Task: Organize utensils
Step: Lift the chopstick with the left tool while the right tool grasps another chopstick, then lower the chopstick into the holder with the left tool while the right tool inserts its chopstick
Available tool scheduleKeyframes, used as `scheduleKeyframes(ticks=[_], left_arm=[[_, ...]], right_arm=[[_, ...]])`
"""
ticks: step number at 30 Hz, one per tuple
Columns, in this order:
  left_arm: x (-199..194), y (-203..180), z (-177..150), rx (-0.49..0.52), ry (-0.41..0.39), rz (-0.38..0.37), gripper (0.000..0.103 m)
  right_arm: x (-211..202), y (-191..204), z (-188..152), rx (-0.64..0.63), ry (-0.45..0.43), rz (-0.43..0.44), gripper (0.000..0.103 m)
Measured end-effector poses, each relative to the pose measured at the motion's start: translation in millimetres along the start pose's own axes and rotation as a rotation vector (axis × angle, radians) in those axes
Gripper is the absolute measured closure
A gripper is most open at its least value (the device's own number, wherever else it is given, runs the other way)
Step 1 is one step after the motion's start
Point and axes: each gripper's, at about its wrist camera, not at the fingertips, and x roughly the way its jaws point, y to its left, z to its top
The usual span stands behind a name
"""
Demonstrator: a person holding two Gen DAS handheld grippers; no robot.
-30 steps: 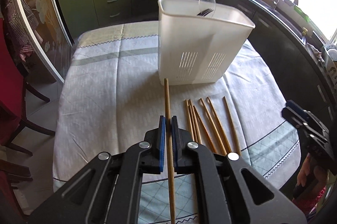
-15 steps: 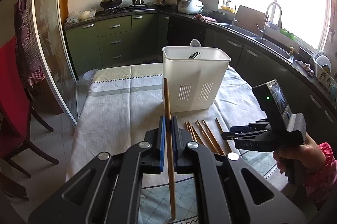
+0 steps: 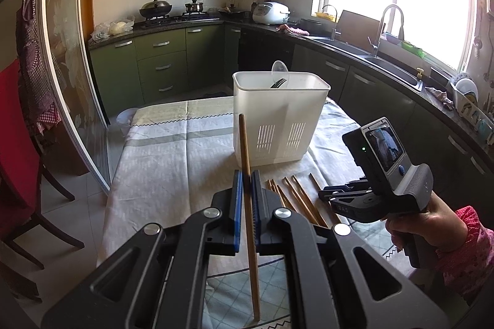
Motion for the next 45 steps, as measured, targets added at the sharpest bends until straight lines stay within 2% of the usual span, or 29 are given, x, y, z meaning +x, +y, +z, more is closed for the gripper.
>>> scheduleKeyframes(ticks=[3,9,15,19,24,45], left_arm=[[-1.3,0.6,-0.9,0.001,-0.002,0.003,0.097],[-1.8,1.7,0.0,0.0,0.003,0.006,0.097],[-1.6,2.4,0.8,-0.003,0.008,0.002,0.097],[-2.3,2.8,1.1,-0.005,0.011,-0.008,0.097],[-7.1,-0.9,1.0,0.006,-0.002,-0.008,0.097],[-18.6,-8.6,12.5,0.027,-0.056,-0.009,0.098]], right_arm=[[-10.8,-8.8,-3.8,0.025,-0.037,0.046,0.097],[-64.4,-20.4,-9.4,0.057,-0.198,0.111,0.097],[-127.1,-19.4,-26.8,0.042,-0.381,0.122,0.097],[-157.9,-20.2,-39.3,0.024,-0.456,0.124,0.097],[-179.8,-12.0,-49.0,0.007,-0.482,0.145,0.097],[-192.5,-15.5,-58.0,-0.005,-0.522,0.169,0.097]])
